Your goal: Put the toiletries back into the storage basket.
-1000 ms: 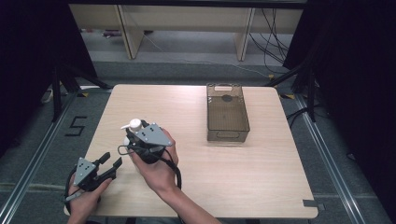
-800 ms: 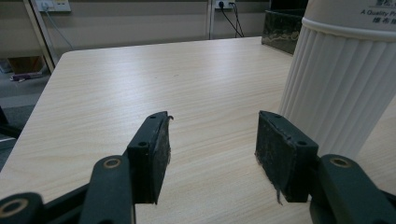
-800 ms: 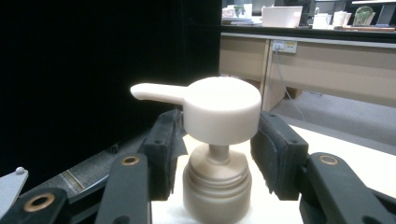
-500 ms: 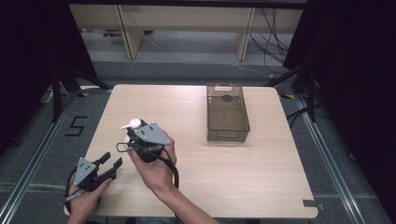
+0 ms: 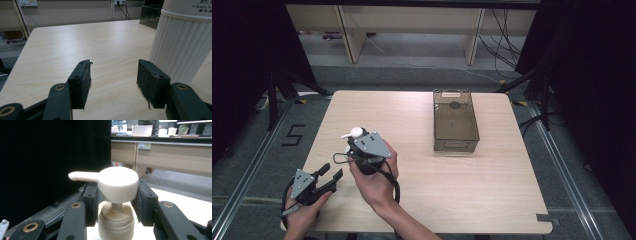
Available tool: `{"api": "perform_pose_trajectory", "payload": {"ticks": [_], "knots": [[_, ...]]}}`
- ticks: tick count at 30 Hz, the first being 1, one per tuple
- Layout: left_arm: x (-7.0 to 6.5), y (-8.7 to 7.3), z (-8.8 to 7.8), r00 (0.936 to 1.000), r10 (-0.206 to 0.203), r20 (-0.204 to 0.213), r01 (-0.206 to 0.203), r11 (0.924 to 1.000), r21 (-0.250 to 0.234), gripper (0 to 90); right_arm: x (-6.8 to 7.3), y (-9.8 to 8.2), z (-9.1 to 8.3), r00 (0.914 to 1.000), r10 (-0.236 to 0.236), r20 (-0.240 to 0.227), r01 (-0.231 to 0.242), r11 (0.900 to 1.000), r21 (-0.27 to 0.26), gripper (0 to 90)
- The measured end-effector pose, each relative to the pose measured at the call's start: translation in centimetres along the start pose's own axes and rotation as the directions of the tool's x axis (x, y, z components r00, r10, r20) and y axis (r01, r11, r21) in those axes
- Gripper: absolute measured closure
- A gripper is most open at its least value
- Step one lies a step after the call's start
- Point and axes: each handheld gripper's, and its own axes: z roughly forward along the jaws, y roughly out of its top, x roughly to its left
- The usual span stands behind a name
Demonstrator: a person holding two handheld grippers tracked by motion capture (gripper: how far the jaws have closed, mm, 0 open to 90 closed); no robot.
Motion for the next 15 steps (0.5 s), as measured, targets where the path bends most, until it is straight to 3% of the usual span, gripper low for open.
{"api": "perform_pose_trajectory", "payload": {"ticks": [2, 5, 6, 7, 10, 15], "knots": [[0.0, 0.0, -0.01, 1.0, 0.001, 0.0, -0.001, 1.0, 0.001, 44.1, -0.09, 0.0, -0.02, 0.9998, -0.018, 0.004, 0.018, 1.0, -0.012, 60.1], [-0.01, 0.0, -0.01, 1.0, 0.001, 0.0, -0.001, 1.0, 0.002, 44.2, 0.0, -0.05, -0.14, 1.0, -0.001, 0.006, 0.001, 1.0, -0.001, 60.2], [-0.02, 0.0, 0.0, 1.0, 0.001, -0.001, -0.001, 1.0, 0.001, 44.1, -0.14, -0.1, -0.18, 0.9998, -0.02, 0.009, 0.02, 1.0, -0.018, 60.3], [-0.03, 0.0, 0.0, 1.0, 0.001, -0.001, -0.001, 1.0, 0.001, 44.1, -0.01, -0.13, -0.28, 1.0, 0.004, 0.002, -0.004, 1.0, -0.003, 60.3], [-0.02, 0.0, -0.02, 1.0, 0.001, -0.001, -0.001, 1.0, 0.001, 44.1, -0.26, -0.13, -0.29, 0.9993, -0.037, 0.002, 0.037, 0.999, -0.024, 60.4], [0.0, 0.0, -0.04, 1.0, 0.003, -0.001, -0.003, 1.0, 0.002, 44.2, -0.24, 0.0, -0.54, 0.9999, 0.001, -0.017, -0.002, 1.0, -0.031, 60.5]]}}
